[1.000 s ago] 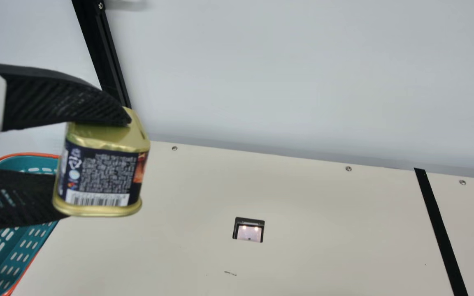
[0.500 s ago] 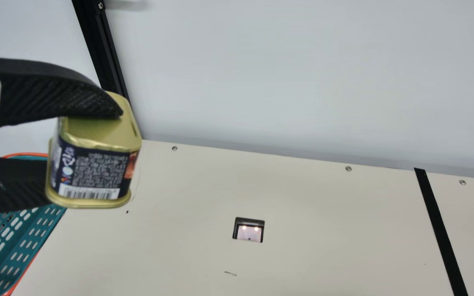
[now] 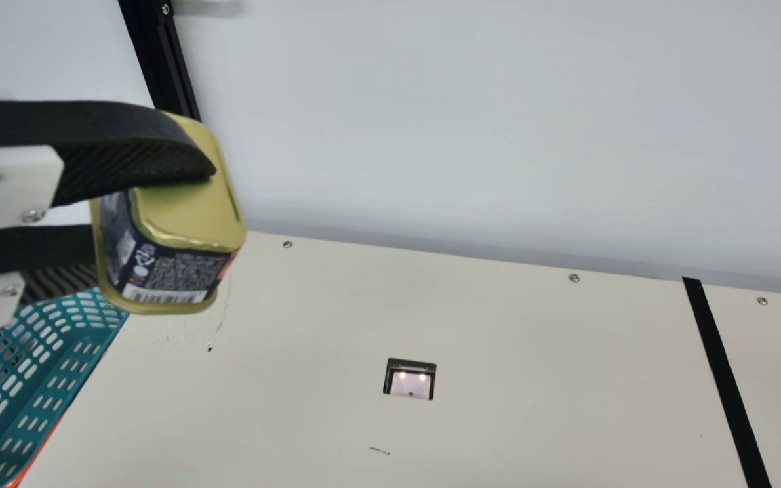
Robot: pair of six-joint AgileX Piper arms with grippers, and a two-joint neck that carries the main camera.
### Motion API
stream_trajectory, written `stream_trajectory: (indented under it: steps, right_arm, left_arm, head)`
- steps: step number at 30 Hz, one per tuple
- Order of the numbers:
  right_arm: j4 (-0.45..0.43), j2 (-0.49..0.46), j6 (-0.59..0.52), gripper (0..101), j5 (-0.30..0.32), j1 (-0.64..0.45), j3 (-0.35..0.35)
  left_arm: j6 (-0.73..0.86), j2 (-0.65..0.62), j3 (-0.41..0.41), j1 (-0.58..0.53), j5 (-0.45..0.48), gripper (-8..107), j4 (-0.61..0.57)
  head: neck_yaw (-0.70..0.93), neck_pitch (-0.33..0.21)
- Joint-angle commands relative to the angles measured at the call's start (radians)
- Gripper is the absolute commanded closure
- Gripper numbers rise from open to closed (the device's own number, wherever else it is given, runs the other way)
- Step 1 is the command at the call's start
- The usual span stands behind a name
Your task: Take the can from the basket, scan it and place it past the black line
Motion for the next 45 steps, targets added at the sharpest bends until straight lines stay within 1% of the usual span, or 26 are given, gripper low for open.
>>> stream_trajectory:
  steps: [1,7,15,22,26,31,35,45]
  right_arm:
    - [0.000,0.000,0.000,0,0.000,0.000,0.000]
    - [0.000,0.000,0.000,0,0.000,0.000,0.000]
    - [0.000,0.000,0.000,0,0.000,0.000,0.000]
    - [0.000,0.000,0.000,0,0.000,0.000,0.000]
    - [0.000,0.000,0.000,0,0.000,0.000,0.000]
    - [0.000,0.000,0.000,0,0.000,0.000,0.000]
    - [0.000,0.000,0.000,0,0.000,0.000,0.000]
    - [0.000,0.000,0.000,0,0.000,0.000,0.000]
  left_arm:
    - [-0.009,-0.003,0.016,-0.029,-0.008,89,0.124]
    - [-0.034,-0.014,0.067,-0.093,-0.018,89,0.310]
    - [-0.029,-0.033,0.136,-0.161,-0.004,89,0.553]
    - [0.000,-0.050,0.190,-0.205,0.010,89,0.722]
    - [0.036,-0.060,0.221,-0.230,0.007,89,0.790]
    - [0.099,-0.072,0.251,-0.265,-0.007,89,0.828]
    - [0.162,-0.079,0.265,-0.272,-0.030,89,0.820]
    - [0.325,-0.079,0.292,-0.212,-0.130,89,0.755]
  head:
    - [-0.013,-0.032]
    - [-0.013,-0.032]
    - [-0.013,-0.032]
    - [-0.013,-0.032]
    - [-0.013,-0.032]
    - [-0.013,-0.032]
    - [-0.013,-0.032]
    - [-0.013,-0.032]
